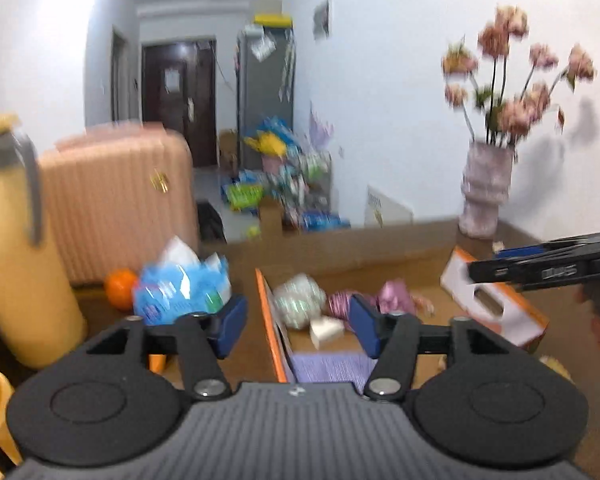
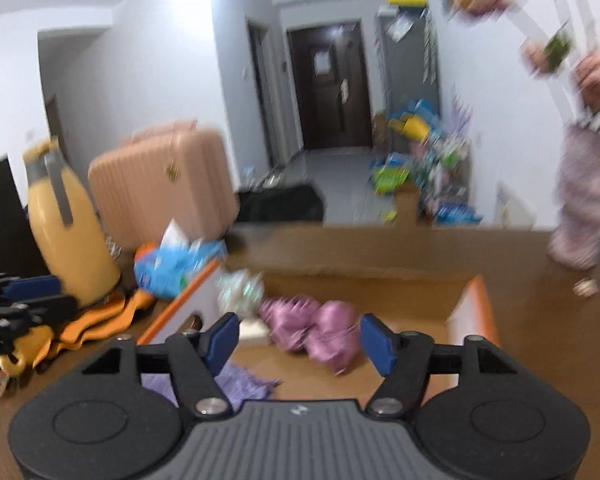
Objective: Organize soft objects
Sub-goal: 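Withdraw both tools from the box back toward the table items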
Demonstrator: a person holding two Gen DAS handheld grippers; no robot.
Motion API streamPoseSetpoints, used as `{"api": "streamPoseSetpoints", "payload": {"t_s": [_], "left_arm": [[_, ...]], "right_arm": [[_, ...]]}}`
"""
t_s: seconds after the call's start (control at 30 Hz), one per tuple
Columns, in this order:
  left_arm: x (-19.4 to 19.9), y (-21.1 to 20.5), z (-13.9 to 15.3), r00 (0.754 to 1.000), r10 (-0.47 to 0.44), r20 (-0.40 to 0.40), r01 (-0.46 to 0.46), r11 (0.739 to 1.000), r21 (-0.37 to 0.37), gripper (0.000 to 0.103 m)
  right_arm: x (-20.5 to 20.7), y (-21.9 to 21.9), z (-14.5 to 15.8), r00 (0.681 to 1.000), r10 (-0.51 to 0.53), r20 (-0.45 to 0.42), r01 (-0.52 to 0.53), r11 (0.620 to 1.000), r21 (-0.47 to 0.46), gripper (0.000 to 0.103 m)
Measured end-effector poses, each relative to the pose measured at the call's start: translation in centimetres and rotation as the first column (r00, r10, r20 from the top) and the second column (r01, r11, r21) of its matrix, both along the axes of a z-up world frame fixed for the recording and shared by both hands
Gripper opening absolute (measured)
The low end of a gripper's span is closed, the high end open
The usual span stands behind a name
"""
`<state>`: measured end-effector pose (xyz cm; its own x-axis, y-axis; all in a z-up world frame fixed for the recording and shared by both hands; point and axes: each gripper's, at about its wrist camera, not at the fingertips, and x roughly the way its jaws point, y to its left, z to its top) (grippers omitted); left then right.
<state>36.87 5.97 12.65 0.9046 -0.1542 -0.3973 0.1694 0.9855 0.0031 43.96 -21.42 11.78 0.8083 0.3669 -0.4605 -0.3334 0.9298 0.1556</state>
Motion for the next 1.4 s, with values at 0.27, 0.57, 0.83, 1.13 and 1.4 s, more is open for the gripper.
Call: {"api": "streamPoseSetpoints", "payload": {"t_s": [0.27, 0.57, 0.83, 1.13, 1.4], "left_arm": [[-6.3, 0.9, 5.5, 0.984, 0.06, 0.165, -0.057, 0.998, -0.026, 0.088], [-9.3, 0.3, 6.1, 0.971, 0.057, 0.23, -0.057, 0.998, -0.006, 0.099], [-14.9, 0.9, -0.6, 0.969, 0.098, 0.226, -0.1, 0.995, -0.004, 0.102], [-23.5, 0.4, -8.0, 0.984, 0.091, 0.151, -0.092, 0.996, -0.001, 0.103], [-25.8, 2.1, -9.6, 0.99, 0.131, 0.048, -0.131, 0.991, -0.001, 0.103]], "right_arm": [[-7.7, -6.3, 7.1, 0.968, -0.135, 0.212, 0.136, 0.991, 0.009, 0.087], [-12.4, -6.1, 7.6, 0.949, -0.082, 0.304, 0.09, 0.996, -0.015, 0.089], [-17.8, -6.1, 1.7, 0.954, -0.026, 0.3, 0.021, 1.0, 0.019, 0.089], [-27.2, -4.8, -5.3, 0.965, 0.032, 0.259, -0.028, 0.999, -0.019, 0.095], [-31.6, -5.4, -9.1, 0.993, 0.04, 0.115, -0.04, 0.999, 0.001, 0.095]]}}
